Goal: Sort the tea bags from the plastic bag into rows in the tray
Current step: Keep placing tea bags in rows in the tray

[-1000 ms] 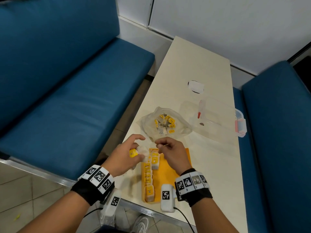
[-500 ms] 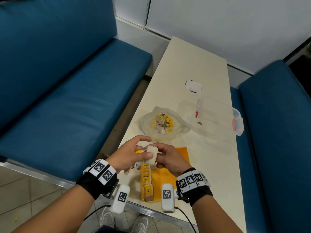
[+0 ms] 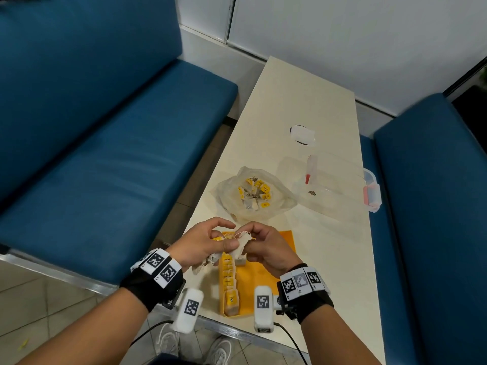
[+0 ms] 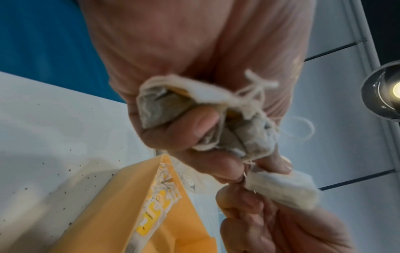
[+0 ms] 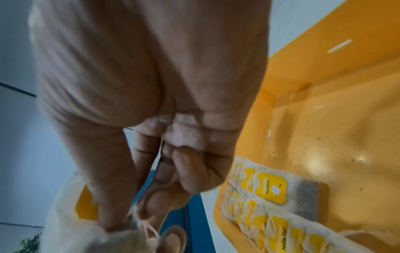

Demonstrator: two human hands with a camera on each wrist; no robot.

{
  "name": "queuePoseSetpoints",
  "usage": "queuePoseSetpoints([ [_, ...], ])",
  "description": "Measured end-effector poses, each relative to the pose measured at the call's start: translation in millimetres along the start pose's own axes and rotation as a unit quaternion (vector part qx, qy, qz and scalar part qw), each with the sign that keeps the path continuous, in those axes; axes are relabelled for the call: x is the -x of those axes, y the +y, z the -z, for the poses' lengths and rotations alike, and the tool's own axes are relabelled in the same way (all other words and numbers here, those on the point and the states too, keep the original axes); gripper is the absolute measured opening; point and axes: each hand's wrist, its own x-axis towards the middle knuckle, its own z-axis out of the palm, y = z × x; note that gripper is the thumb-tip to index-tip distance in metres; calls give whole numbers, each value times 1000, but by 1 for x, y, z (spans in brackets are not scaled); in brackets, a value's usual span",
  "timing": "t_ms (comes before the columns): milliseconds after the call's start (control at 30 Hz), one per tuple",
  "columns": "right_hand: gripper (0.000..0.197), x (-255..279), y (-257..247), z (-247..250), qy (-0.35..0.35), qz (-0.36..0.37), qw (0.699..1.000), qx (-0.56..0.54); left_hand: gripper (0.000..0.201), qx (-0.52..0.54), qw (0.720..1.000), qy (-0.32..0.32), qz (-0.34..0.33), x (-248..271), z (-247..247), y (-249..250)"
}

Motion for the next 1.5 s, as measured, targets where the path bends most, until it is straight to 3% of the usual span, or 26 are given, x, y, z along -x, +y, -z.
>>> queuePoseSetpoints([
  [133, 17, 0, -3, 6, 29, 9, 999, -23, 43, -32, 999, 23, -18, -2, 4, -3],
  [300, 13, -2, -4, 1, 17, 15, 1000, -14, 34, -66, 997, 40, -25, -6, 0, -8],
  [400, 9, -1, 1, 10, 88, 7, 996, 20, 29, -94, 992, 82, -19, -8, -1, -10],
  [500, 4, 4, 8, 29, 150, -17, 971, 187, 20, -113, 986, 117, -24, -5, 9, -10],
  [633, 10, 4, 34, 45, 173, -108, 914, 350, 13, -123, 983, 134, -25, -5, 20, -15],
  [833, 33, -11, 63, 37, 145, -166, 884, 411, 10, -141, 981, 132, -12, -7, 16, -26],
  [967, 15, -19, 65, 30, 138, -158, 876, 435, 9, -146, 981, 131, -3, -6, 12, -27],
  [1033, 21, -19, 64, 30, 136, -159, 875, 436, 9, -145, 981, 130, -2, -4, 12, -26],
  [1167, 20, -10, 50, 32, 132, -160, 897, 389, 14, -150, 981, 121, -23, 2, 12, -20],
  [1333, 37, 8, 16, 32, 154, -192, 955, 168, 31, -210, 974, 67, -52, 4, 5, -13],
  [1500, 40, 10, -5, 22, 122, -215, 969, 14, 32, -380, 916, 26, -124, -3, -10, -14],
])
